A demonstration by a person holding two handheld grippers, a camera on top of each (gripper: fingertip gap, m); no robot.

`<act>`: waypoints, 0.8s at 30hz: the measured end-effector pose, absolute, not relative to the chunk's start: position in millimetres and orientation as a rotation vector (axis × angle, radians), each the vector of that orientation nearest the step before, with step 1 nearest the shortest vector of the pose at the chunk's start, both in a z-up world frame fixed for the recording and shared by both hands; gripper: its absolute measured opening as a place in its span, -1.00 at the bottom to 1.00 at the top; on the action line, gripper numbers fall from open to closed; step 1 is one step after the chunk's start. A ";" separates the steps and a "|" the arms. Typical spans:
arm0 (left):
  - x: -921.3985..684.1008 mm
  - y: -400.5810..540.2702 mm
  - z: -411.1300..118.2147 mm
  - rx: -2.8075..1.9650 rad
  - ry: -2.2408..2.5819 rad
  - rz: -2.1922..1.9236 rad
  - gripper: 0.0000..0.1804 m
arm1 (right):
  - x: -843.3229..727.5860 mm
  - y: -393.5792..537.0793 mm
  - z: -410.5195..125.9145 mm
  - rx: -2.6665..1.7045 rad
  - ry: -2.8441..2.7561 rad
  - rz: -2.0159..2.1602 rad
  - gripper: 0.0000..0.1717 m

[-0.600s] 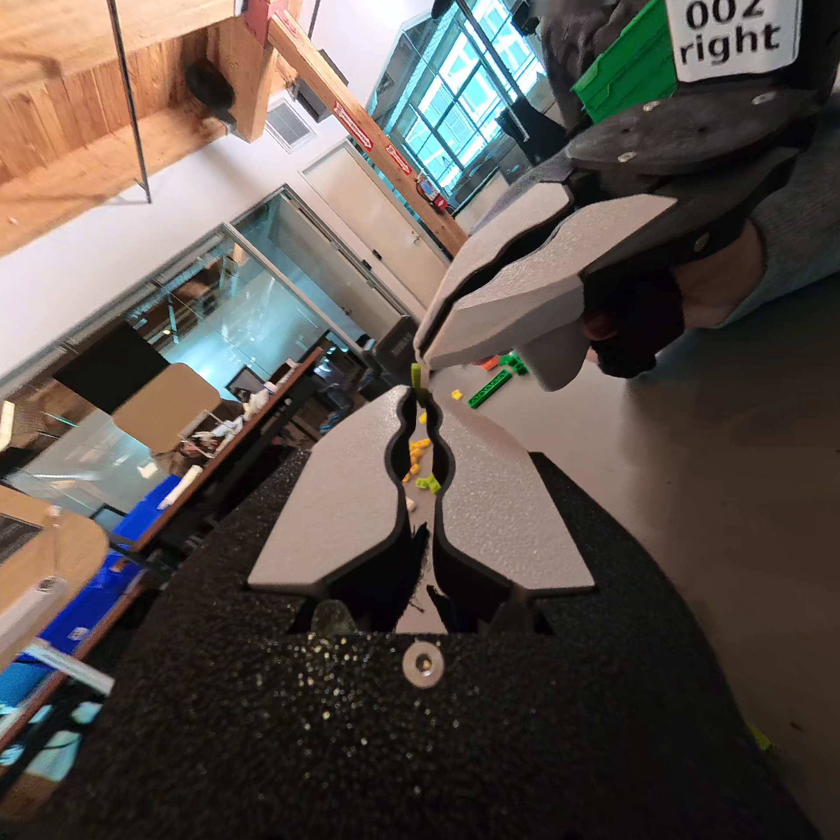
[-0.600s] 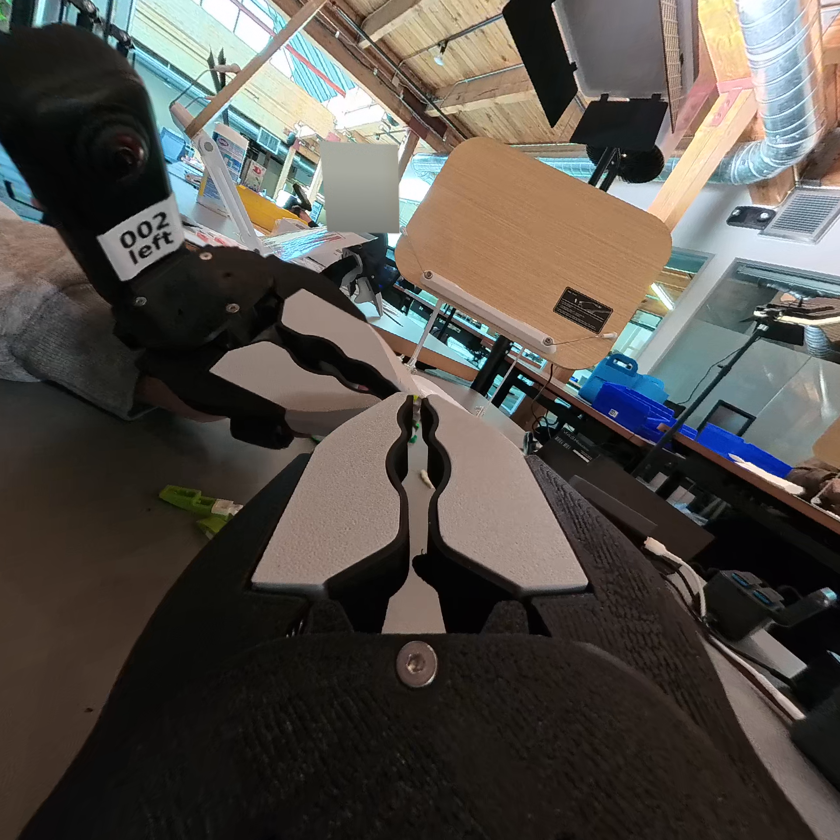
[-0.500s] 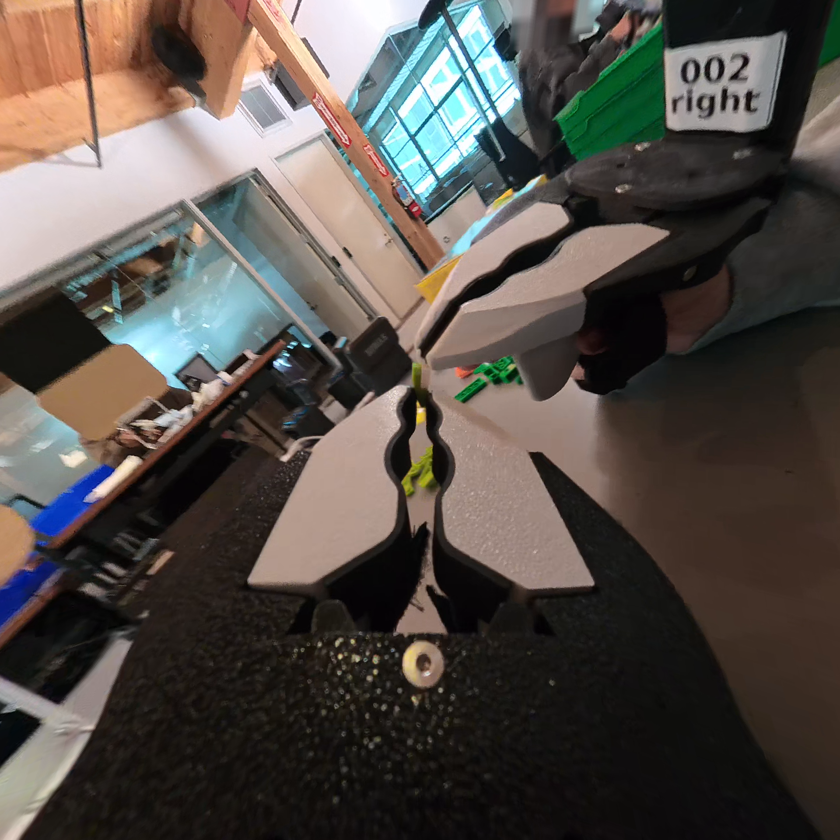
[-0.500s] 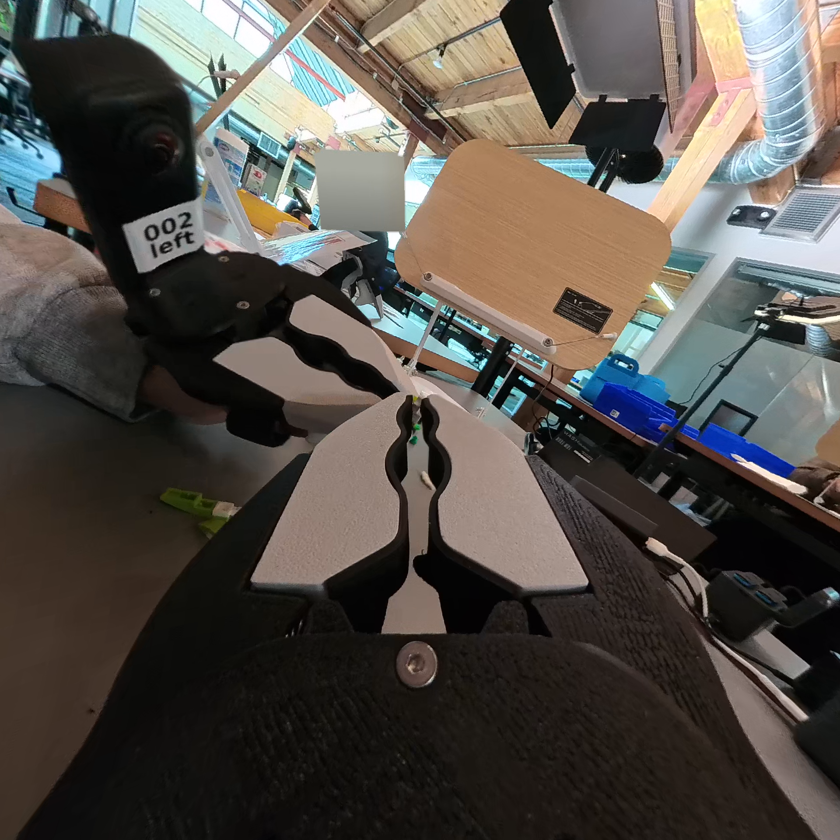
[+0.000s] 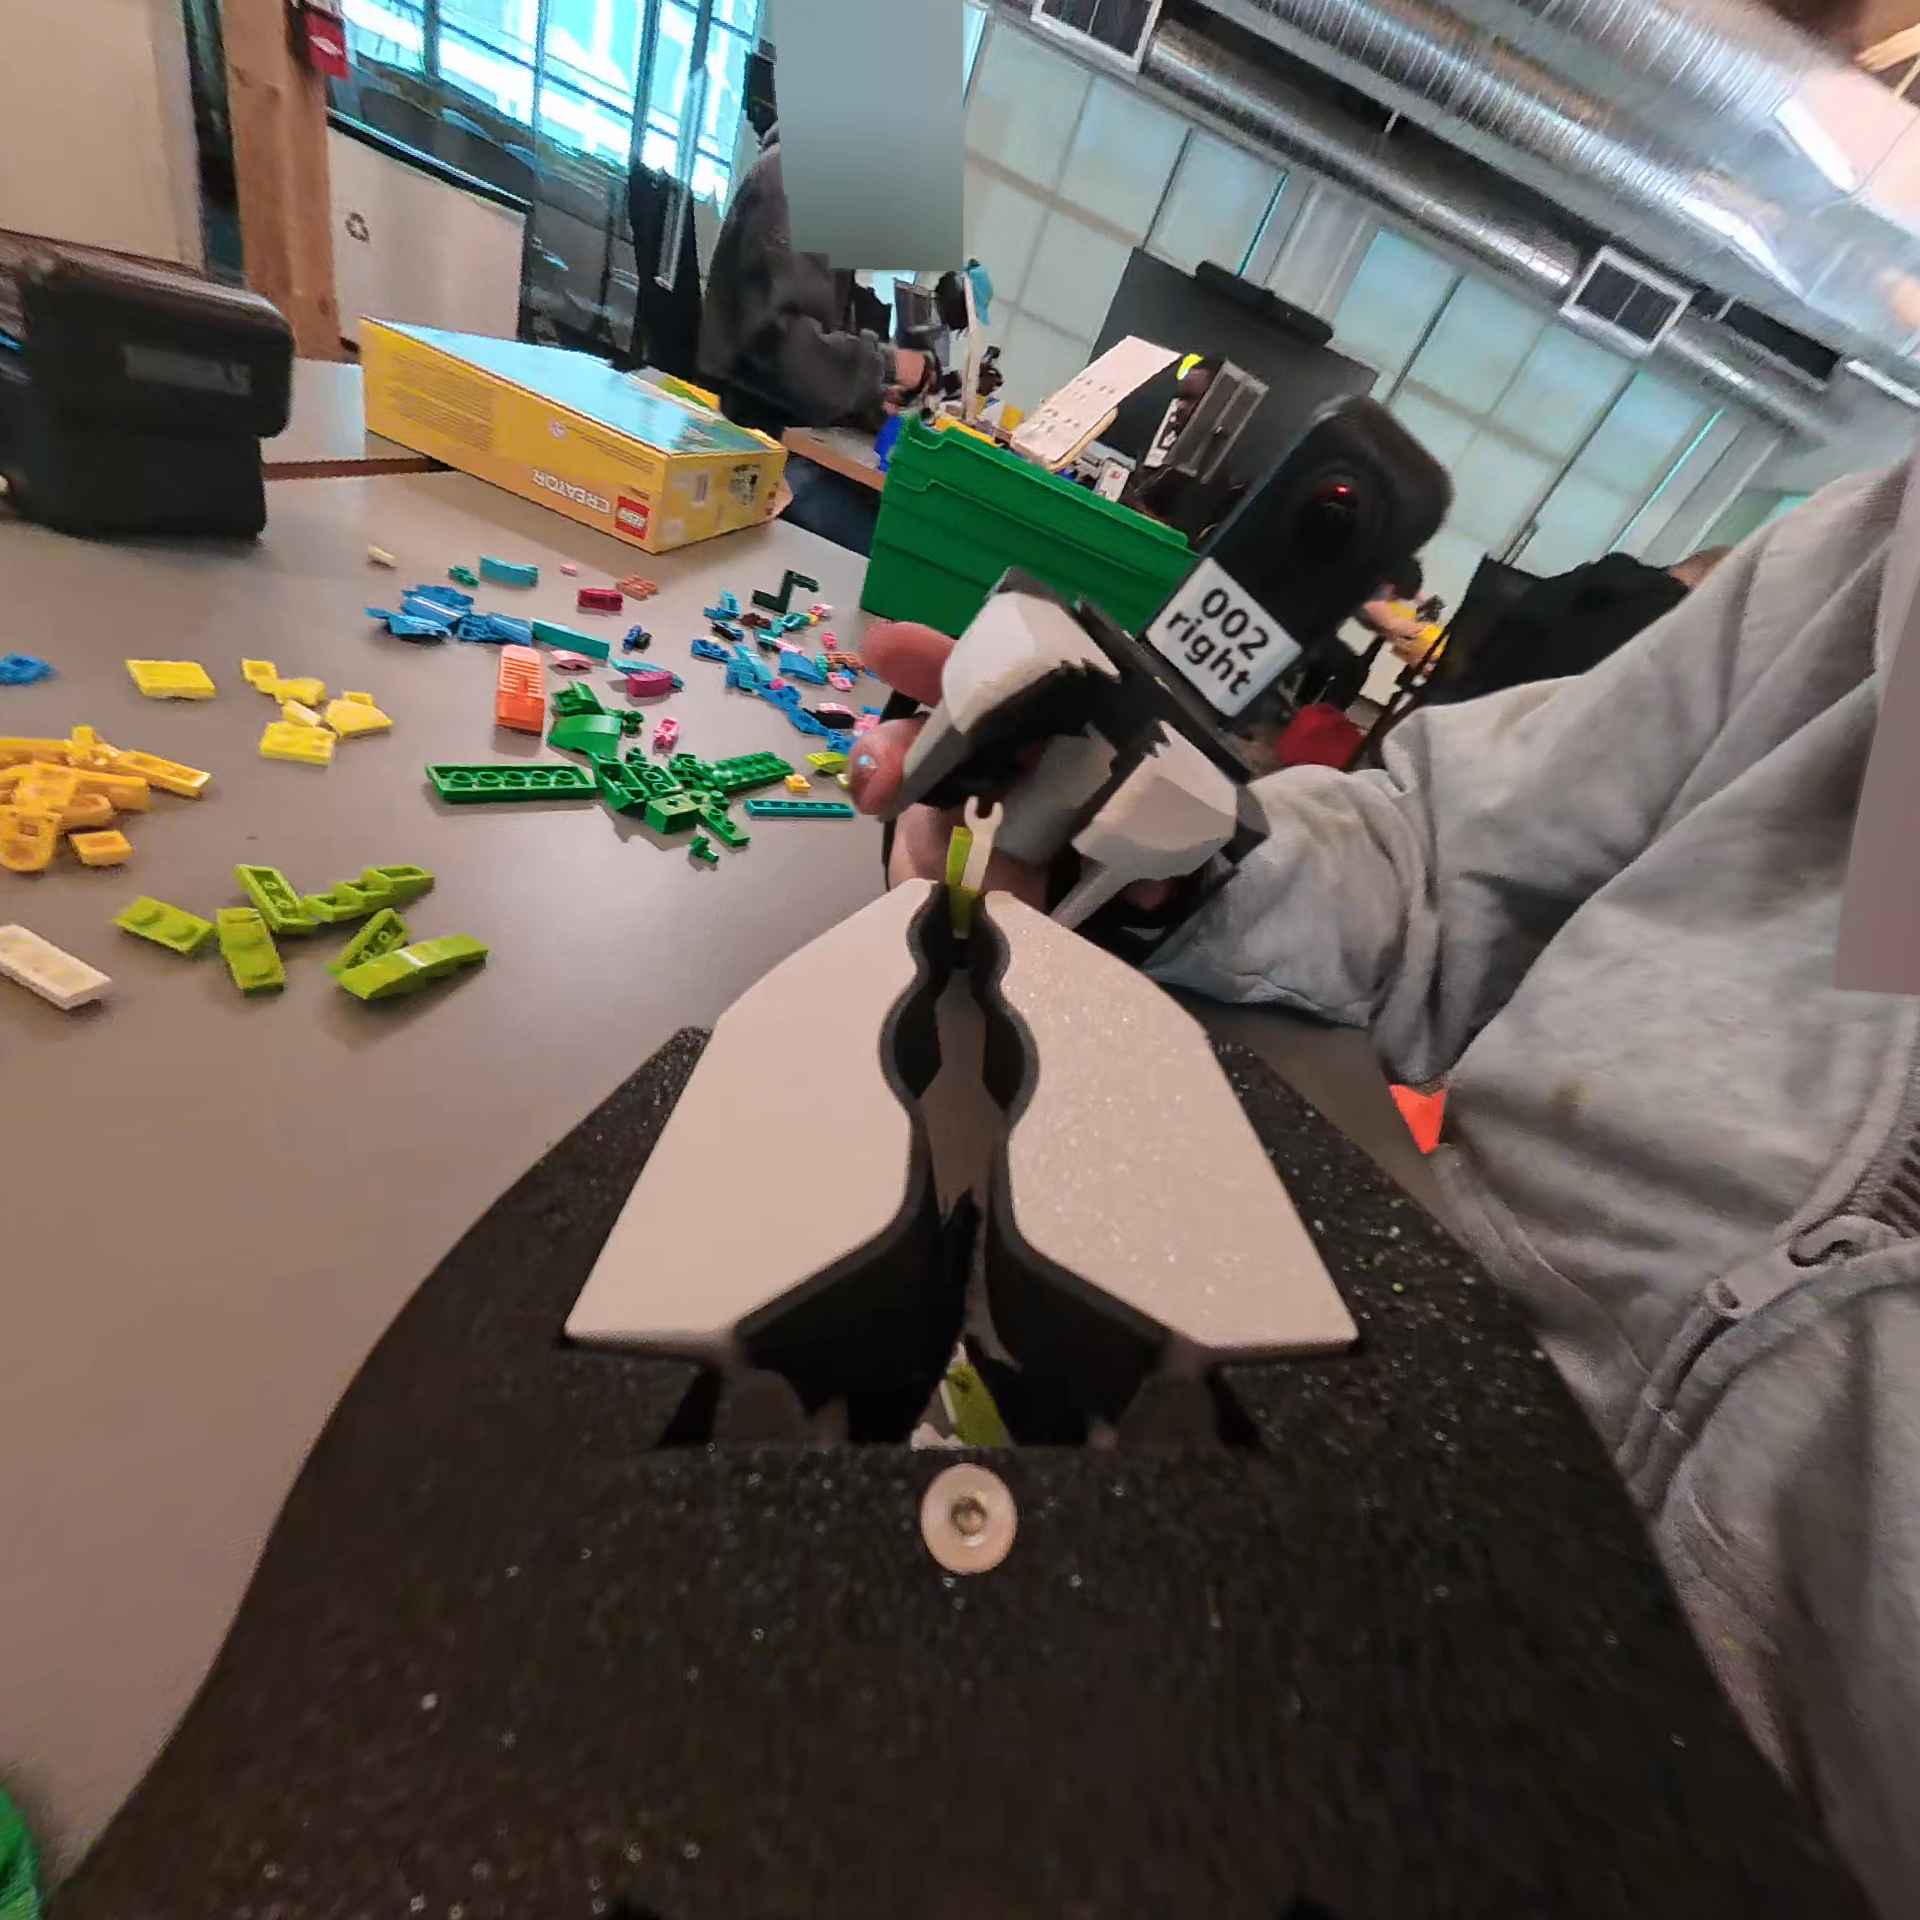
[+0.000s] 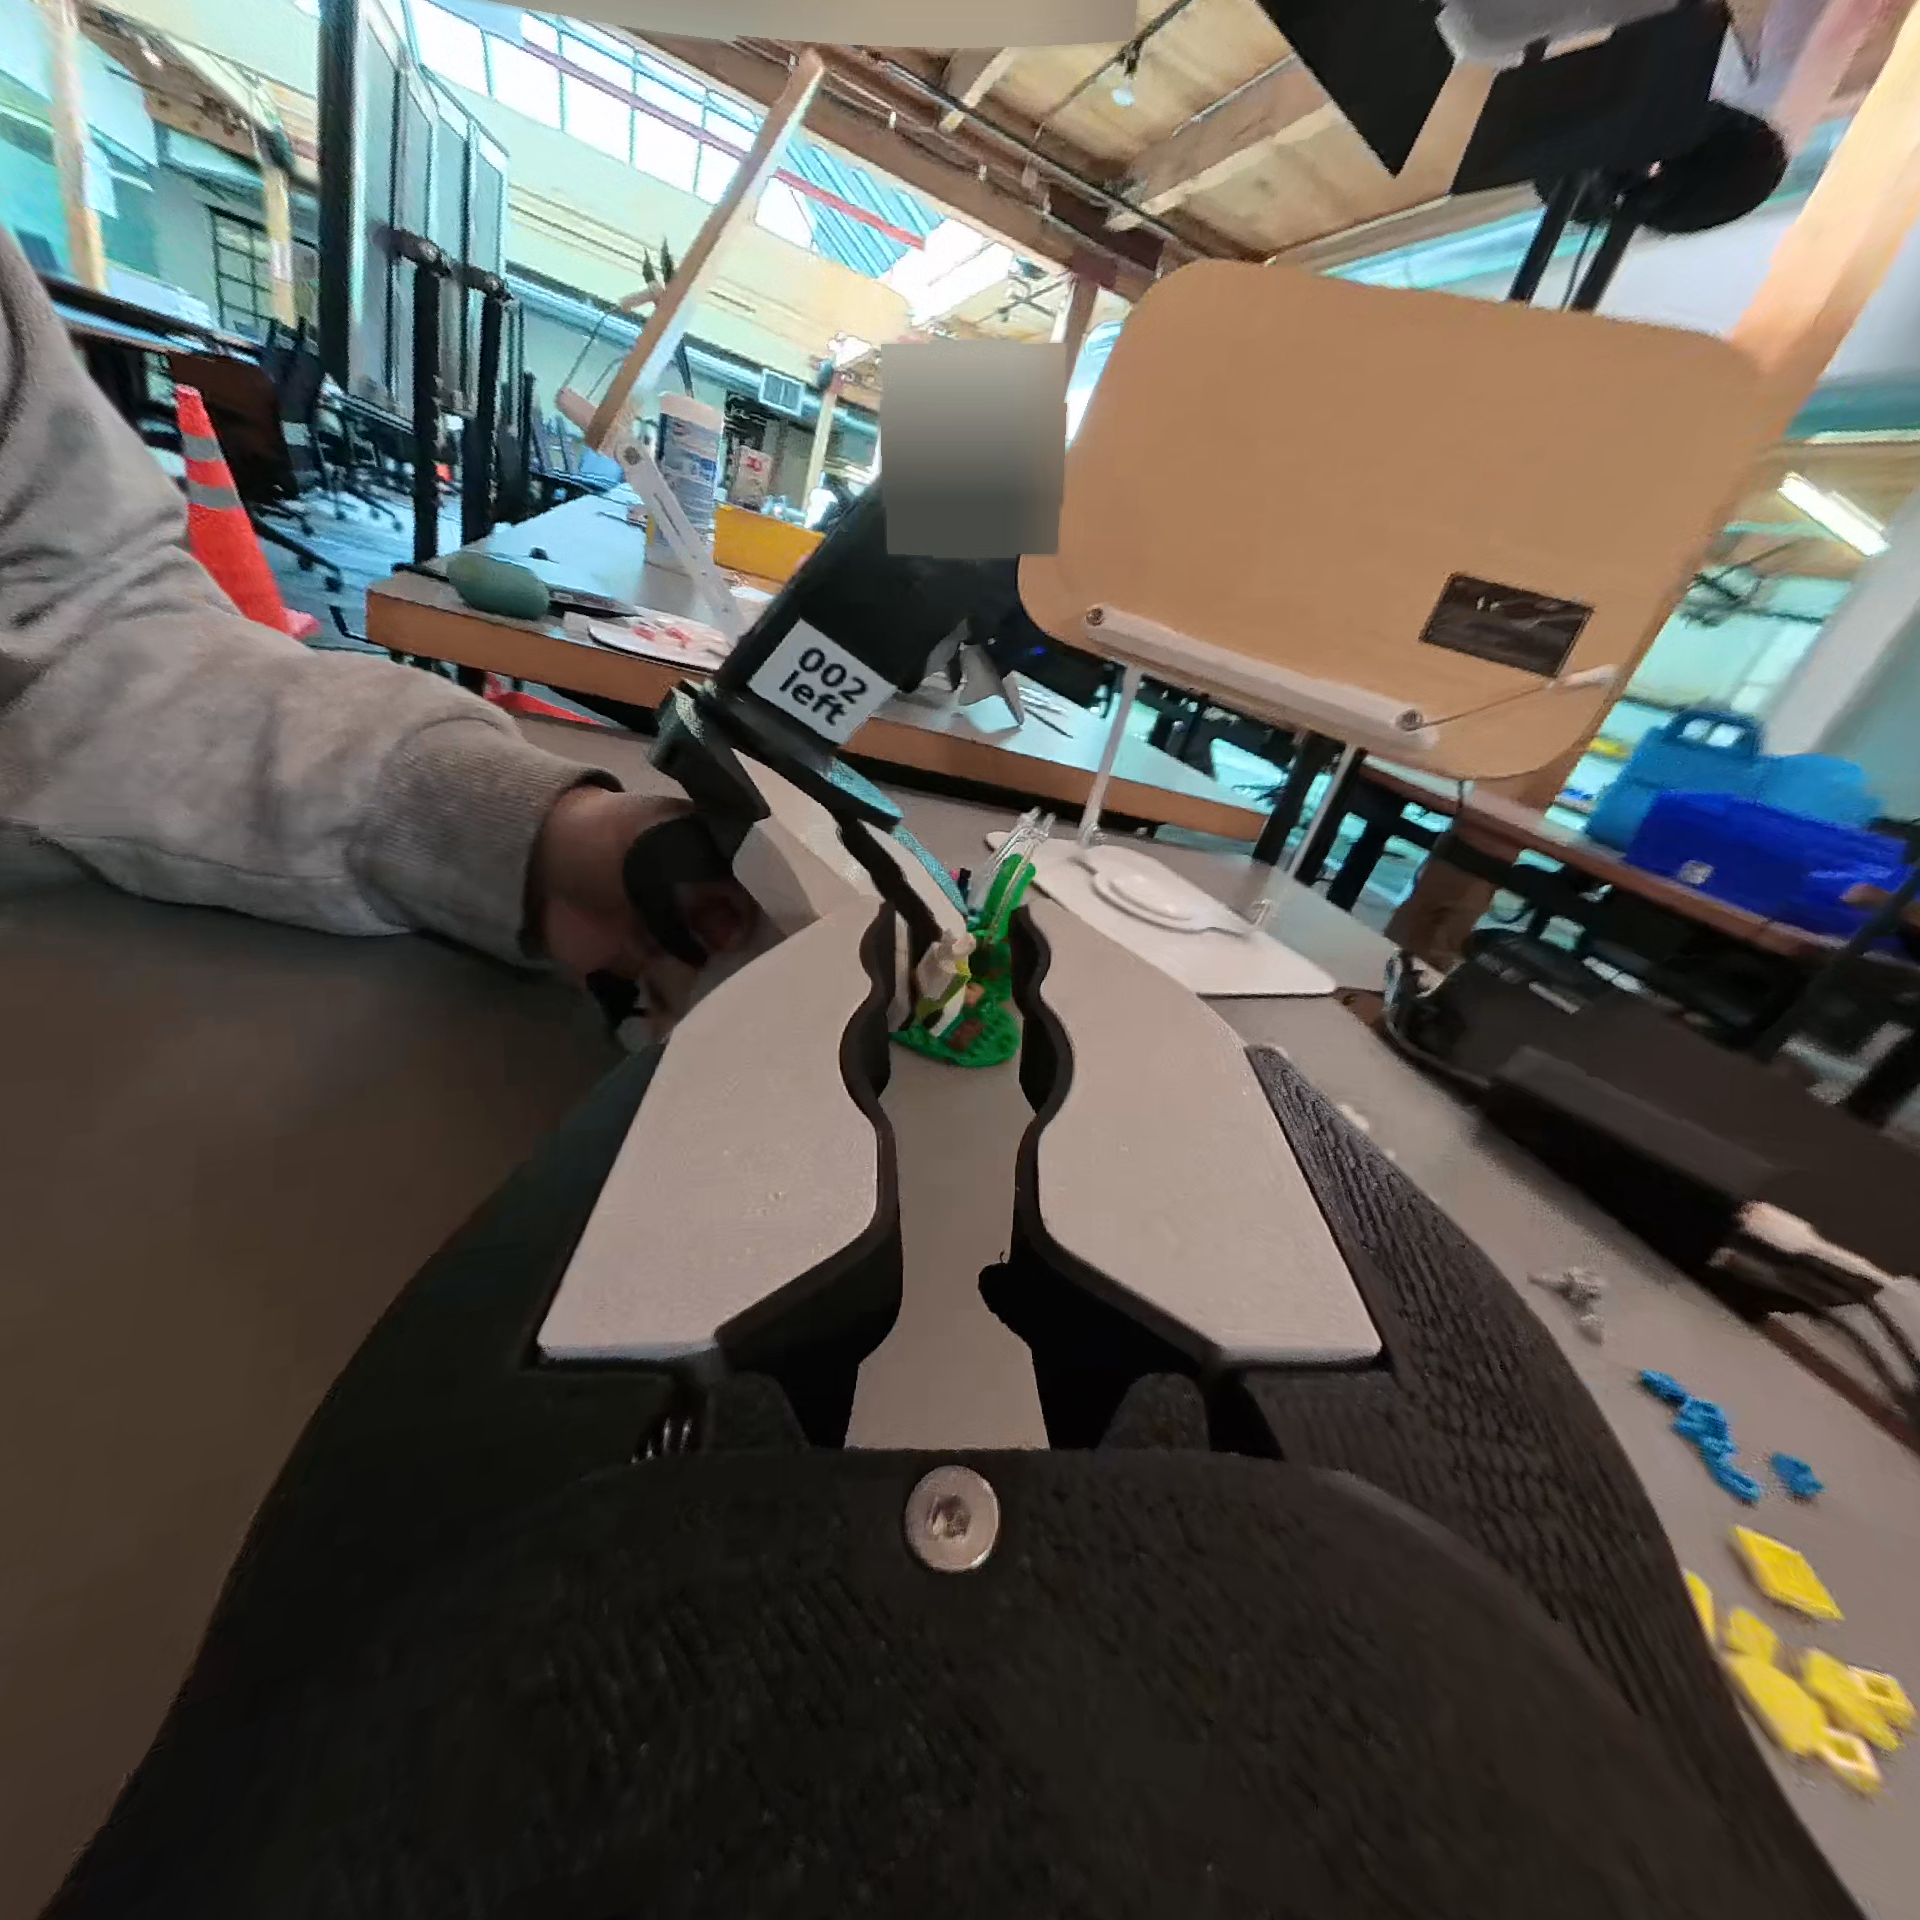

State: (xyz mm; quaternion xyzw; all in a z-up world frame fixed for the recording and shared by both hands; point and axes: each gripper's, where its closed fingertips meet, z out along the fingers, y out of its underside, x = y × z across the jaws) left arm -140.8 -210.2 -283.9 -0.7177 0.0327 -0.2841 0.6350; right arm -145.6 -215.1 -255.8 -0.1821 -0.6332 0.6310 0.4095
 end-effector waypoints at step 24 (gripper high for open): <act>-142.4 -205.7 -287.6 -1.673 0.088 -0.512 -0.97 | -154.7 -213.5 -268.1 -0.616 -1.712 1.589 -0.94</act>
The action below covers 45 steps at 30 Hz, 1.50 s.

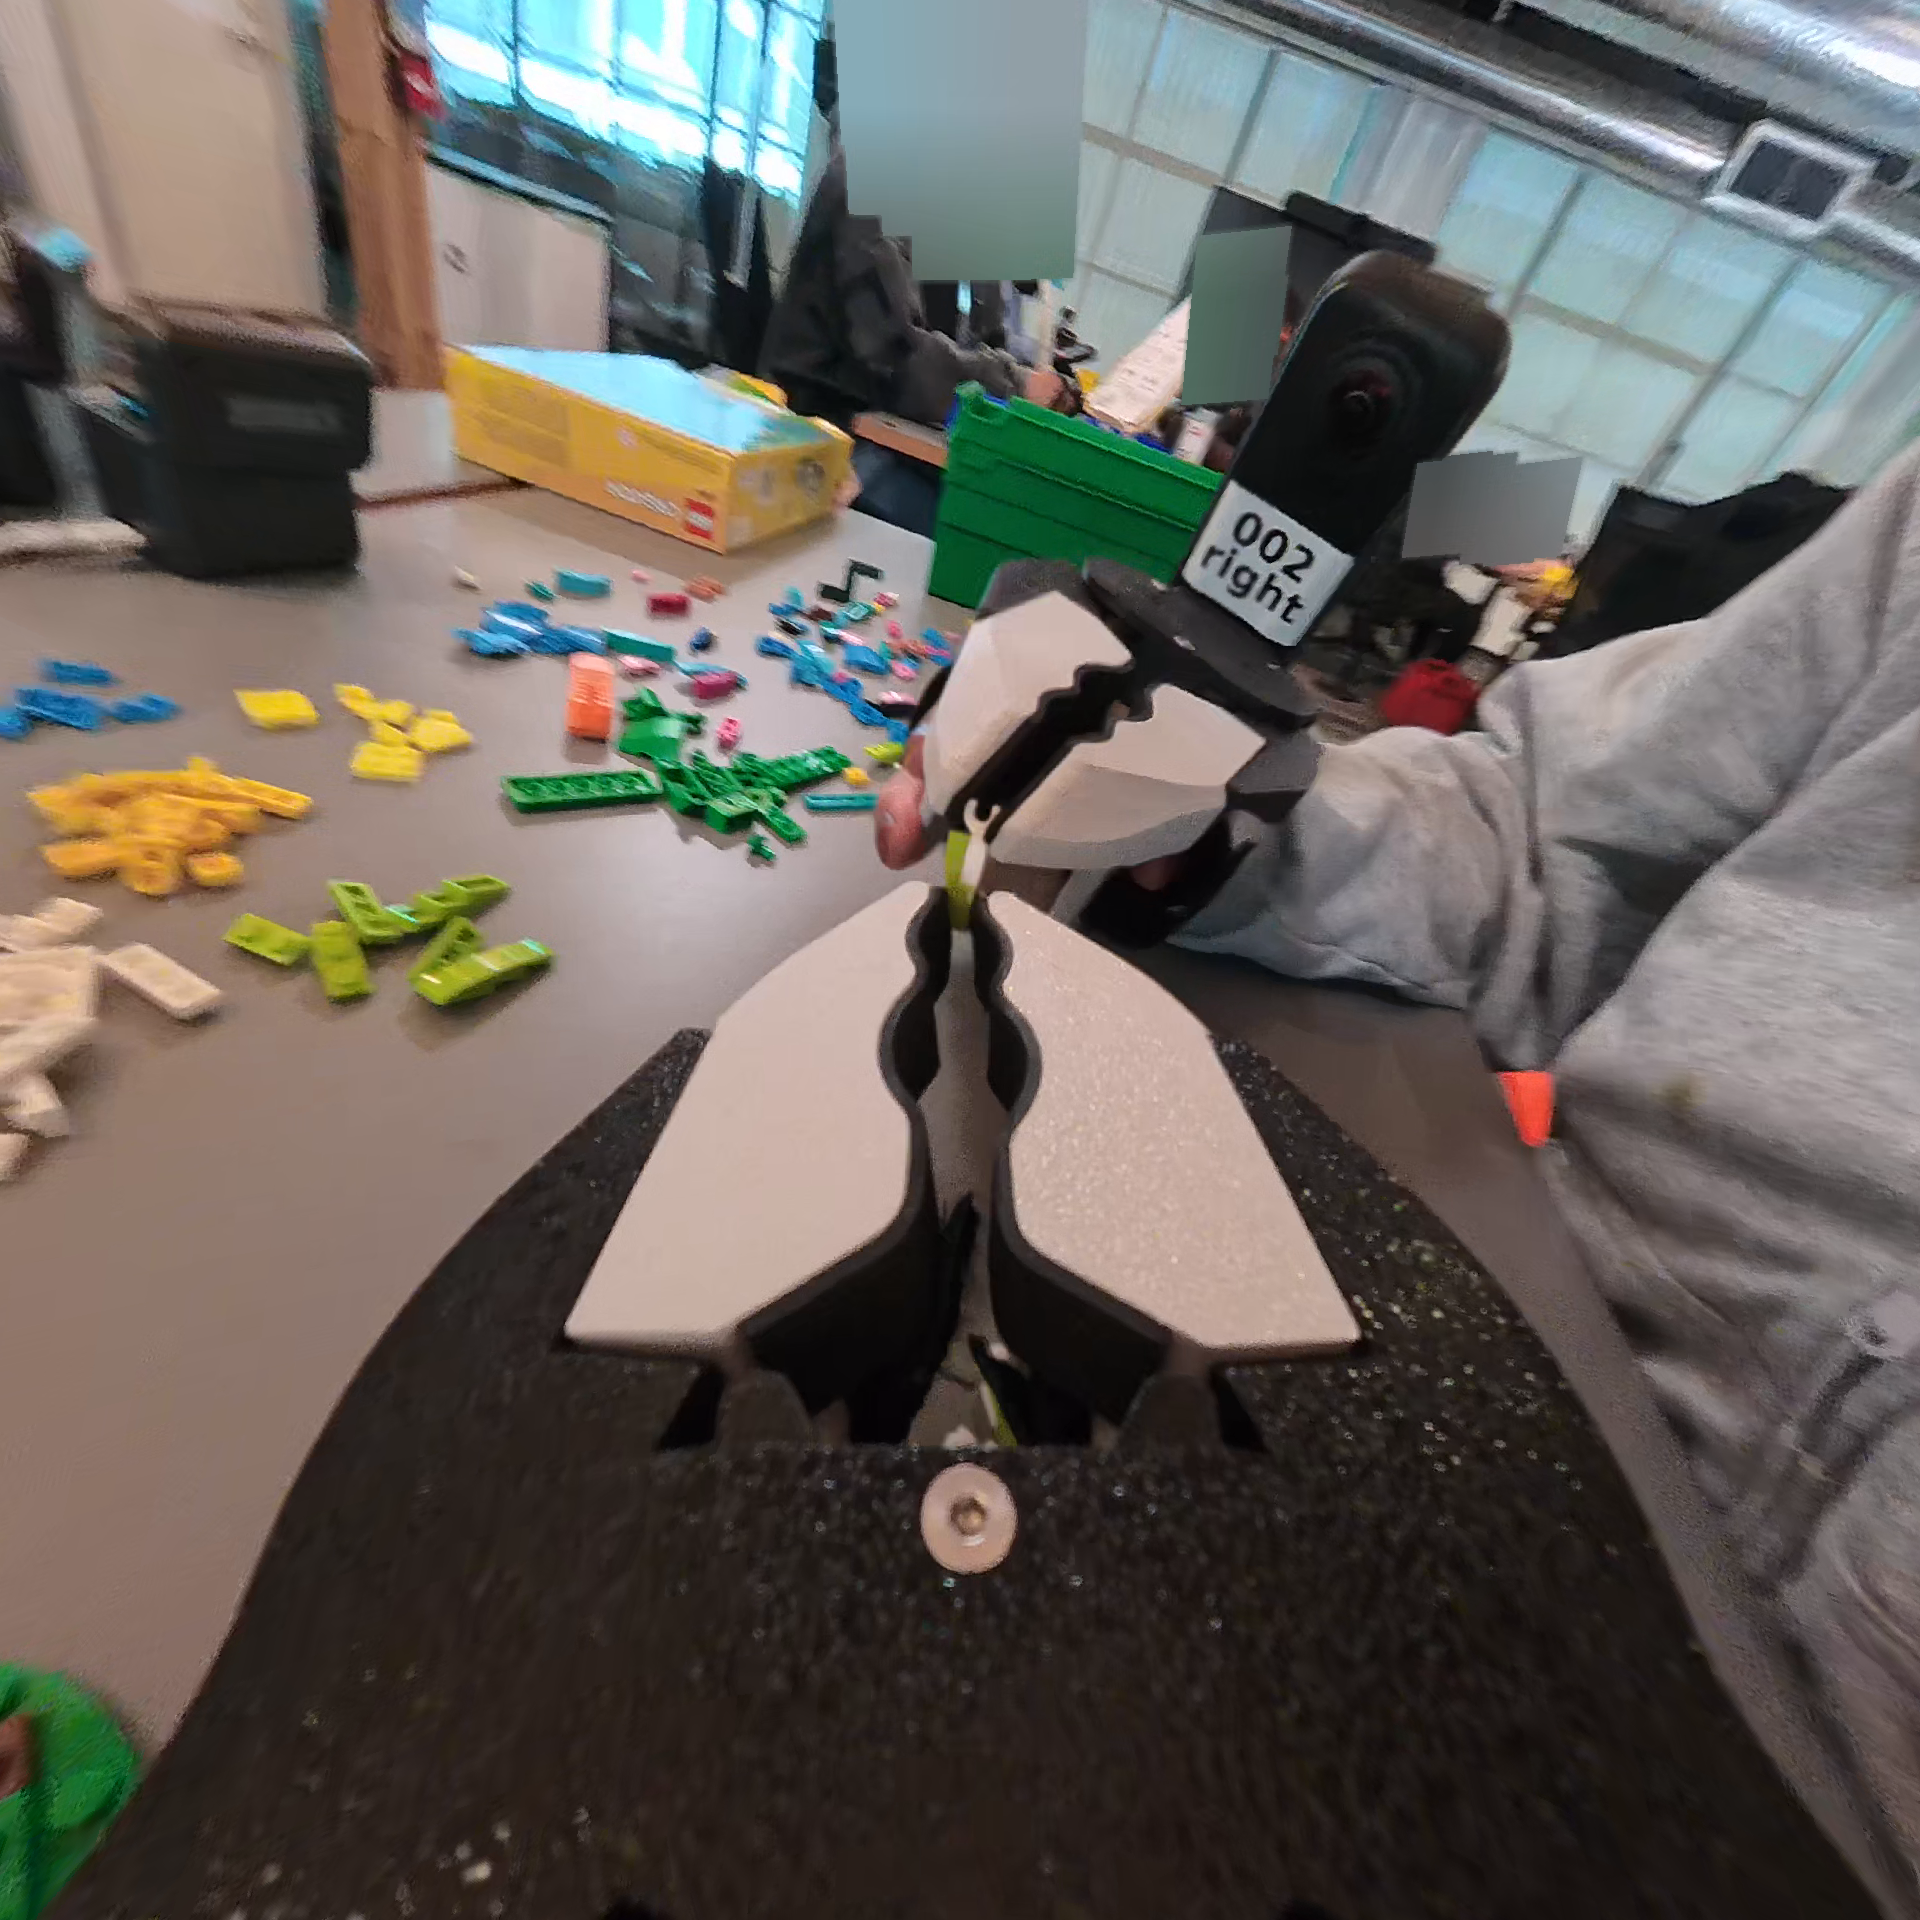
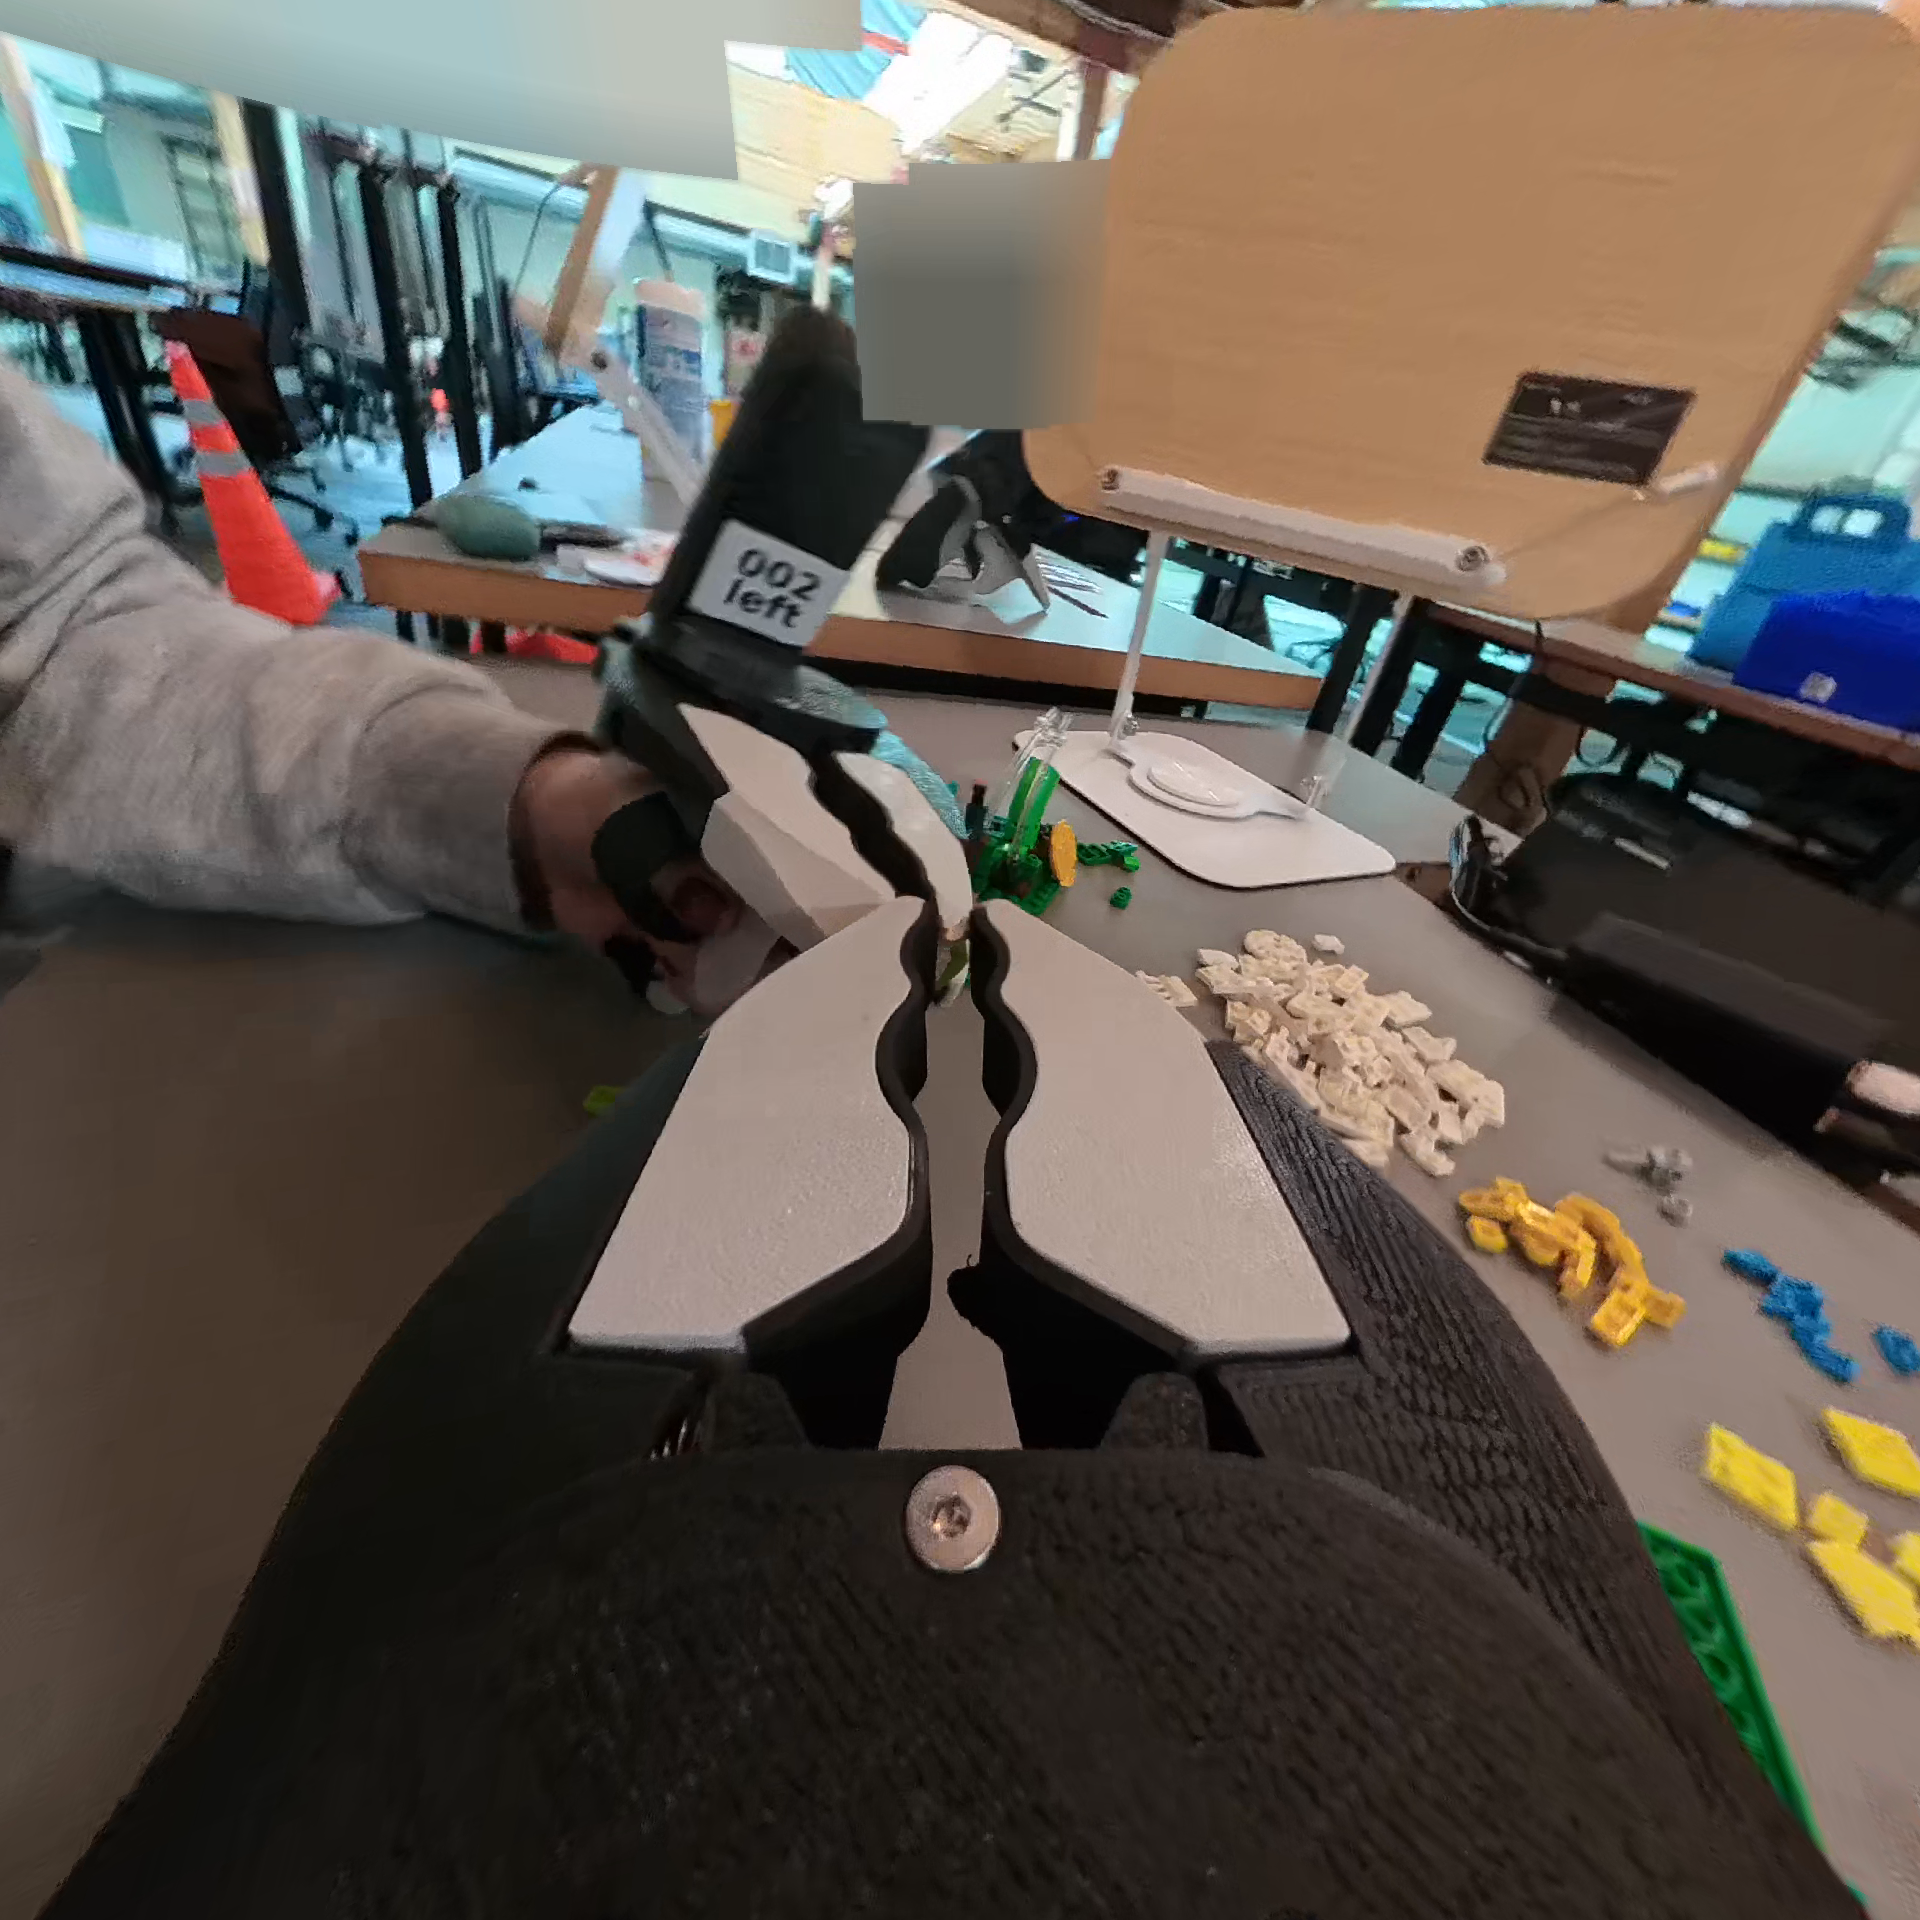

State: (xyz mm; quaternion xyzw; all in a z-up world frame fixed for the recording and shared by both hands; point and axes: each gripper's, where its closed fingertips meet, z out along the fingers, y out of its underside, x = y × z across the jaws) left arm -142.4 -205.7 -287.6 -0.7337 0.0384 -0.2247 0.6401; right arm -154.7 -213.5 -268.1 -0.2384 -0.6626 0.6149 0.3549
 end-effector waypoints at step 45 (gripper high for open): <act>-133.1 -208.7 -256.7 -1.433 0.078 -0.396 -0.94 | -144.6 -213.1 -240.9 -0.841 -1.450 2.221 -0.95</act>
